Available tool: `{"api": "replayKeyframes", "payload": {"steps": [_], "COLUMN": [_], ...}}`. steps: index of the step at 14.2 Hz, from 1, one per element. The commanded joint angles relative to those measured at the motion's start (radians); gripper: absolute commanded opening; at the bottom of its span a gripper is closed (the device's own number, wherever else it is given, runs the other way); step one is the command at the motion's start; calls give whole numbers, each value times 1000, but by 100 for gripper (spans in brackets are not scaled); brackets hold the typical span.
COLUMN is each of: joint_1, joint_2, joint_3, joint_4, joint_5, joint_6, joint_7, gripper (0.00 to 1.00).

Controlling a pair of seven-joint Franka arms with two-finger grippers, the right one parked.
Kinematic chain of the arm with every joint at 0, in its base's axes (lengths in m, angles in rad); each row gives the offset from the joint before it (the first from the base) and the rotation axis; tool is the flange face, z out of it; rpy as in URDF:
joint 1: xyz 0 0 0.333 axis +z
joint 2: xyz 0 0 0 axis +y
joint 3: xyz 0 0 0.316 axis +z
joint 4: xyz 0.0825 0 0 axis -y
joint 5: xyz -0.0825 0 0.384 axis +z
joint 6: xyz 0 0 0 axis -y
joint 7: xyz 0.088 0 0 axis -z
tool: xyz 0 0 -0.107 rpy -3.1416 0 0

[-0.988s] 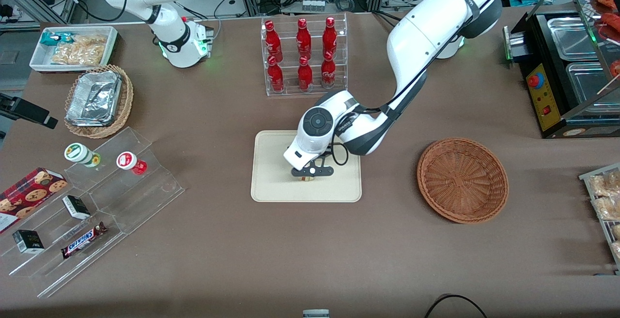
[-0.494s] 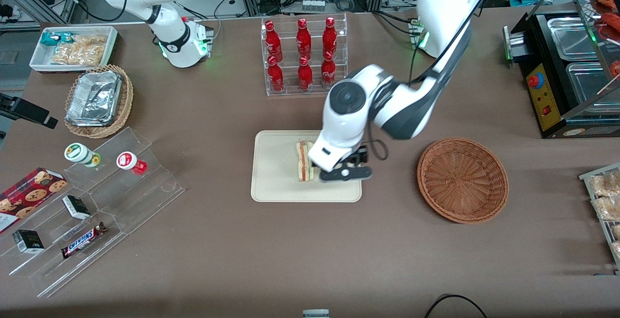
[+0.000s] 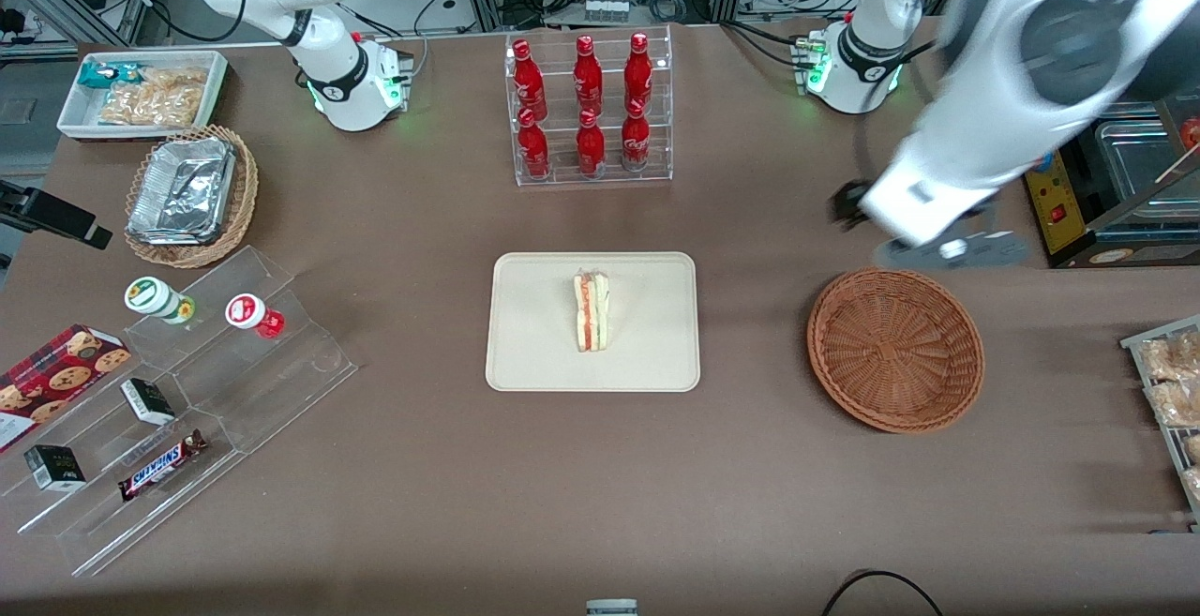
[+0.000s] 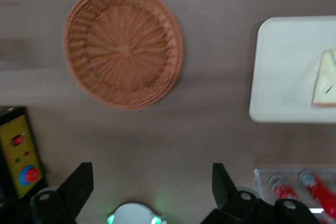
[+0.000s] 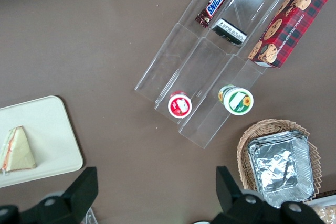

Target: Place sandwich from basket to tray

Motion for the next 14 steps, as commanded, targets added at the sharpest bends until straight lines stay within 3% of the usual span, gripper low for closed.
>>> {"api": "replayKeyframes", "payload": {"steps": [1, 5, 8, 14], "joint_1": [96, 139, 188, 182], "joint_2": [-106, -102, -2, -2], "joint_3": [-27, -27, -42, -44], "joint_4": [-46, 2, 113, 80], "joint_5": [-25, -29, -97, -37], "joint_6": [-62, -84, -165, -118], "joint_7": [64, 55, 49, 69], "gripper": [100, 100, 100, 100]}}
